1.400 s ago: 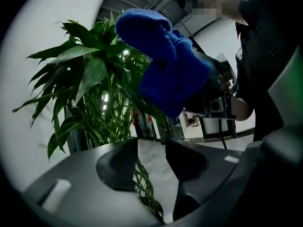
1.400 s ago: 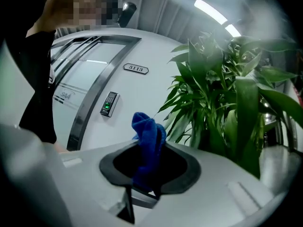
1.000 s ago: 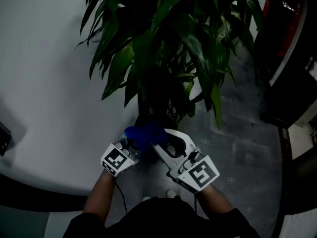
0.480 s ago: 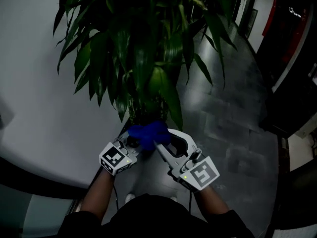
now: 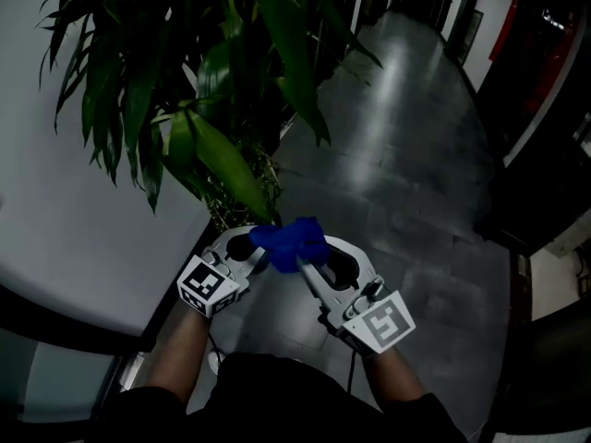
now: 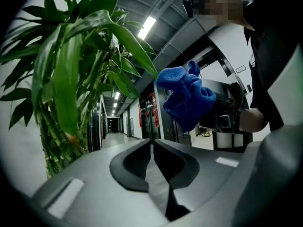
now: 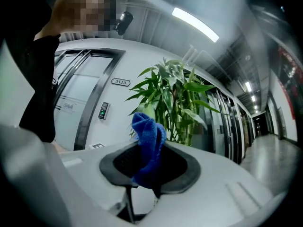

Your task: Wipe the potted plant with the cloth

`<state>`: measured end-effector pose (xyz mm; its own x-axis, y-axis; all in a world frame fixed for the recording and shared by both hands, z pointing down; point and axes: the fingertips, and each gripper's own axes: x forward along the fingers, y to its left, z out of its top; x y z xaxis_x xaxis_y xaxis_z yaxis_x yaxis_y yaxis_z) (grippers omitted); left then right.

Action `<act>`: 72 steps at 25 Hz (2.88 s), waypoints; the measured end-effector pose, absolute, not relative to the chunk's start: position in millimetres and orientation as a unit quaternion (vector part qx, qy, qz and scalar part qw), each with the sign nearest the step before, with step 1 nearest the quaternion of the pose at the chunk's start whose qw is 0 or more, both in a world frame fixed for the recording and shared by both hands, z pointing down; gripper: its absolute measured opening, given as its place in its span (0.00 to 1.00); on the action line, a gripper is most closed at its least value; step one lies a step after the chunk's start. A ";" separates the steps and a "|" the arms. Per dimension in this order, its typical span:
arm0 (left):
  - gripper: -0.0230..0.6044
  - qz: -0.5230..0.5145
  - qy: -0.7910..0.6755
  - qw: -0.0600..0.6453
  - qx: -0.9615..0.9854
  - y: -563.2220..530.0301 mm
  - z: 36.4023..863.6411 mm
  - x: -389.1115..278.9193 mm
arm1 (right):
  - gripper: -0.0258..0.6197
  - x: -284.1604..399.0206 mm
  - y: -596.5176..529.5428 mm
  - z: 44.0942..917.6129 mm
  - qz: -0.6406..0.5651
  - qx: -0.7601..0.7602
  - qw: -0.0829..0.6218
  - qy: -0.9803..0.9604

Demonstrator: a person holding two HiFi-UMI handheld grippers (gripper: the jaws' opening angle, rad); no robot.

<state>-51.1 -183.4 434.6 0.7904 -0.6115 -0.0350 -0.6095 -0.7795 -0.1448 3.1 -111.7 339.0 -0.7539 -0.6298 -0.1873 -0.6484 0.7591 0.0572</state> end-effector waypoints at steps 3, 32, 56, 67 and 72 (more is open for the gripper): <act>0.08 -0.016 0.314 0.072 -0.947 -193.8 440.7 -19.3 | 0.21 40.5 -120.2 341.1 0.057 -0.369 0.081 0.924; 0.08 -0.037 0.522 0.099 -0.846 -345.4 411.5 -24.1 | 0.21 74.9 -275.3 351.0 0.058 -0.126 0.055 0.989; 0.08 -0.023 0.628 0.098 -0.772 -353.6 354.4 -38.4 | 0.21 145.6 -362.5 215.5 0.162 -0.113 0.187 0.962; 0.09 -0.061 0.632 0.140 -0.760 -356.2 311.9 -36.2 | 0.21 92.3 -326.4 163.0 0.148 -0.017 0.262 0.954; 0.09 -0.066 0.629 0.138 -0.762 -349.2 313.1 -29.7 | 0.21 49.2 -313.9 168.3 0.151 0.010 0.244 0.958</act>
